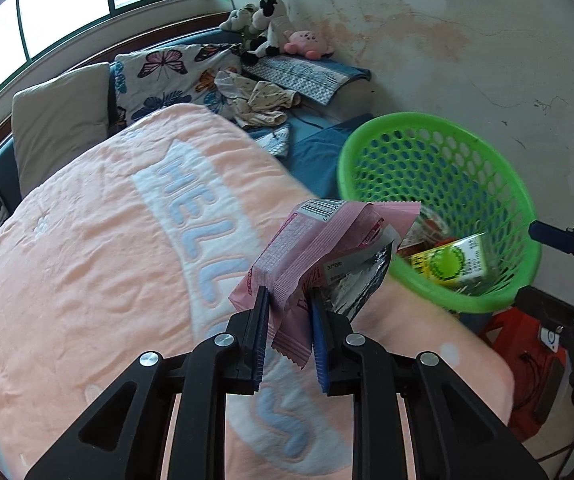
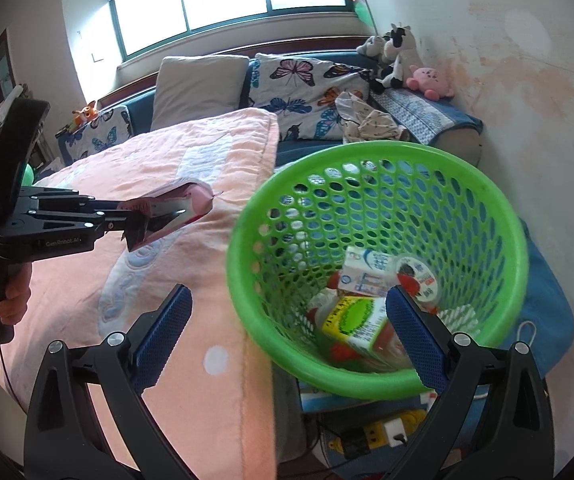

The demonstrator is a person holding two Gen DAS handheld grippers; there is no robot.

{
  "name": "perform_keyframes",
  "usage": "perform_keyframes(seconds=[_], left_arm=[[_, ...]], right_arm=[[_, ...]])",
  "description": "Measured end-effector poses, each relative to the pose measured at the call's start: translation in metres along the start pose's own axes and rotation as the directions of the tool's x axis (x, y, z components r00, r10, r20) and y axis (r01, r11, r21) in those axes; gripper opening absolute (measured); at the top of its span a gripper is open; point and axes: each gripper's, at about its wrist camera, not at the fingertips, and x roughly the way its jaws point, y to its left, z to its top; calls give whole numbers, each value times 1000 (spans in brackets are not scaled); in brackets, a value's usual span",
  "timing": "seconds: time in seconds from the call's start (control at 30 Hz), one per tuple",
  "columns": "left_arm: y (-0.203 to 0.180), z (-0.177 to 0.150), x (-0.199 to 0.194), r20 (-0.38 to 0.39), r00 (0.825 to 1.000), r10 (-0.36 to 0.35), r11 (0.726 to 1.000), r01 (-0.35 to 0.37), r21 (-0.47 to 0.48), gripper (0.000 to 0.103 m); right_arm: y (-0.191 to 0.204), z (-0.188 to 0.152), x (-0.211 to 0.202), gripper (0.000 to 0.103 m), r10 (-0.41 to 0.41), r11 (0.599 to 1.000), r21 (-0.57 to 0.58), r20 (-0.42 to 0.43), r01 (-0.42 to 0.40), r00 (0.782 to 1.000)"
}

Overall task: Collect trash
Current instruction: 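Carry the pink wrapper to the green basket with the left tool and release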

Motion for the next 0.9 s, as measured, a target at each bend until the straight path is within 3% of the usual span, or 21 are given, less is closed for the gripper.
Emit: perform_keyframes(seconds=[0.37, 0.7, 0.8, 0.9], left_arm=[[-59, 25, 15, -14, 998, -66, 997, 66, 31, 20], [-96, 40, 30, -39, 996, -81, 995, 83, 53, 22], [-103, 41, 33, -47, 995, -86, 995, 89, 50, 29], [-107, 40, 35, -52, 994, -92, 994, 94, 46, 44]], right_arm=[[-24, -10, -15, 97, -43, 999, 33, 2, 43, 999], [-43, -21, -23, 97, -68, 995, 69, -3, 68, 998], [-46, -23, -26, 97, -72, 994, 76, -2, 72, 997], [-48, -25, -27, 97, -75, 994, 84, -2, 75, 997]])
